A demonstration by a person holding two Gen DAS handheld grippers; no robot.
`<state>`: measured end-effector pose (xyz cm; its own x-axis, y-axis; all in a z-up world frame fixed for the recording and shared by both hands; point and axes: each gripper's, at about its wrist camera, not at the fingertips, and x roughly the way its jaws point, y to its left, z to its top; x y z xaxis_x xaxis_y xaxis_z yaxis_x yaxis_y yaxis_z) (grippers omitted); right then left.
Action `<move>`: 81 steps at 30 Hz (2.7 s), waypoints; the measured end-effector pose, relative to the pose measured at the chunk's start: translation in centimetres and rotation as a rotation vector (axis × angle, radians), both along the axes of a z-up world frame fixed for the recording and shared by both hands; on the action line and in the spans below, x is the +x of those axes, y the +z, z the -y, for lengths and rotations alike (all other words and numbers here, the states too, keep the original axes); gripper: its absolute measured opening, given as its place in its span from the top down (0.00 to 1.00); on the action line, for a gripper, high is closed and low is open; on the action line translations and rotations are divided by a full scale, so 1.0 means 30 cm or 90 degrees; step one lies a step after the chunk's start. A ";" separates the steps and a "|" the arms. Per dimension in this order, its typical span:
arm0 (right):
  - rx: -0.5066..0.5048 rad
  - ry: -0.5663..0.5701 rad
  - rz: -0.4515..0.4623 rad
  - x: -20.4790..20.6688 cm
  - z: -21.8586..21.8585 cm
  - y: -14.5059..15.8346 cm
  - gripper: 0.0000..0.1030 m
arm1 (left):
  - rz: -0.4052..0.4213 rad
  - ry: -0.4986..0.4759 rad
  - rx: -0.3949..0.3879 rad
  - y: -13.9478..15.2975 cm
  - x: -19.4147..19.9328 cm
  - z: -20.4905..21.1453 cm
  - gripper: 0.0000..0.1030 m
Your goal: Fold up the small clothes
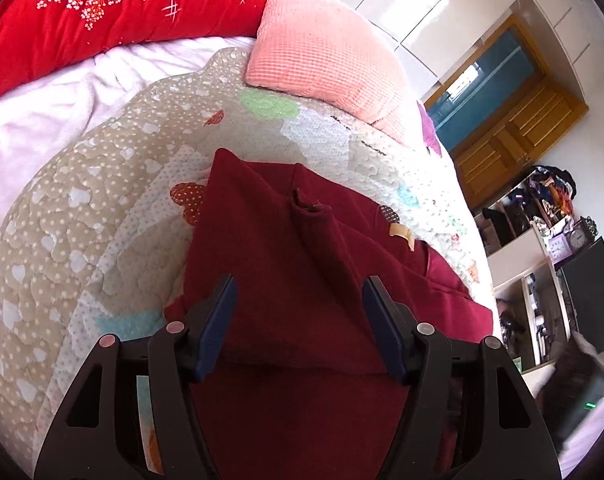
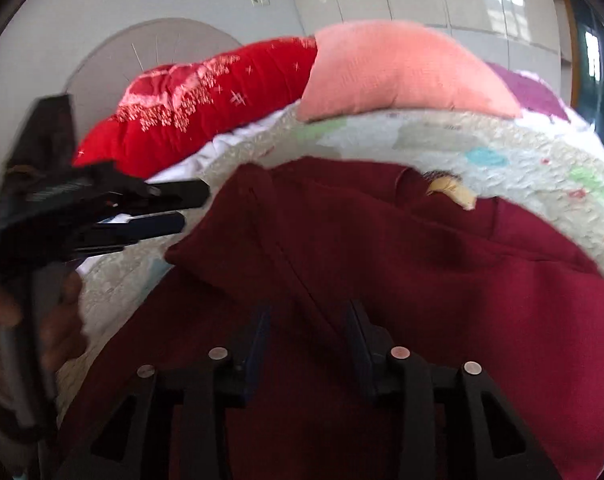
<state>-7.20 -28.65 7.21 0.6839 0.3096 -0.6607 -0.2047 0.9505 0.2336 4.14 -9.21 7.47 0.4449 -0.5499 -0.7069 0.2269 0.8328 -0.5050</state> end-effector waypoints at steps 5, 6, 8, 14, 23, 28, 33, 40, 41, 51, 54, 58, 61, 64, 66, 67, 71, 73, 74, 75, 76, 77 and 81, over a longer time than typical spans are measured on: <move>-0.011 -0.089 0.050 -0.162 0.195 0.116 0.56 | 0.005 0.000 0.005 0.003 0.029 0.048 0.37; -0.016 -0.109 0.052 -0.189 0.237 0.119 0.56 | 0.006 -0.001 0.011 0.000 0.040 0.068 0.37; -0.034 -0.159 0.044 -0.228 0.313 0.120 0.55 | 0.007 0.000 0.027 -0.007 0.054 0.108 0.37; 0.014 -0.346 -0.013 -0.292 0.595 0.041 0.51 | 0.018 0.001 0.078 -0.058 0.087 0.218 0.50; 0.159 -0.348 -0.071 -0.099 0.700 -0.069 0.87 | 0.132 0.005 0.080 0.095 0.018 0.141 0.91; 0.023 -0.328 -0.004 -0.077 0.612 0.017 0.89 | 0.120 0.024 0.120 0.012 0.002 0.096 0.91; -0.027 -0.356 -0.067 -0.090 0.627 -0.008 0.82 | 0.073 0.027 0.114 -0.092 0.000 0.065 0.91; -0.138 -0.207 -0.058 -0.239 0.374 -0.011 0.81 | 0.066 0.021 0.104 -0.080 -0.023 0.051 0.89; -0.180 -0.209 -0.072 -0.247 0.355 -0.053 0.81 | 0.062 0.016 0.103 -0.074 -0.033 0.042 0.89; -0.081 -0.281 -0.005 -0.265 0.434 0.082 0.66 | 0.130 0.051 0.126 0.058 -0.066 0.000 0.59; -0.079 -0.311 -0.024 -0.193 0.447 0.070 0.66 | 0.126 0.038 0.149 0.040 -0.047 0.053 0.59; -0.091 -0.331 -0.063 -0.114 0.476 0.005 0.66 | 0.106 0.018 0.193 -0.033 -0.018 0.121 0.59; -0.088 -0.332 -0.087 -0.072 0.506 -0.059 0.66 | 0.080 0.029 0.224 -0.095 0.010 0.134 0.59; -0.079 -0.336 -0.080 -0.073 0.525 -0.057 0.66 | 0.078 0.027 0.224 -0.106 0.013 0.131 0.59; -0.071 -0.343 -0.088 -0.097 0.522 -0.026 0.66 | 0.079 0.022 0.230 -0.105 0.013 0.132 0.59; -0.072 -0.338 -0.083 -0.118 0.511 -0.007 0.66 | 0.079 0.021 0.229 -0.106 0.012 0.131 0.59; -0.092 -0.308 -0.063 -0.221 0.439 0.030 0.66 | 0.084 0.022 0.232 -0.106 0.009 0.132 0.59; -0.129 -0.300 -0.072 -0.249 0.407 0.008 0.66 | 0.088 0.022 0.239 -0.102 0.002 0.135 0.59; -0.158 -0.299 -0.085 -0.250 0.395 -0.022 0.66 | 0.088 0.022 0.241 -0.099 -0.001 0.135 0.59; -0.169 -0.298 -0.097 -0.247 0.394 -0.048 0.66 | 0.089 0.021 0.242 -0.094 -0.007 0.134 0.59; -0.166 -0.295 -0.103 -0.243 0.397 -0.071 0.66 | 0.091 0.019 0.244 -0.087 -0.015 0.131 0.59; -0.151 -0.299 -0.097 -0.248 0.406 -0.079 0.66 | 0.094 0.015 0.248 -0.076 -0.028 0.125 0.59; -0.116 -0.313 -0.085 -0.293 0.405 -0.019 0.65 | 0.109 0.017 0.257 -0.031 -0.076 0.088 0.59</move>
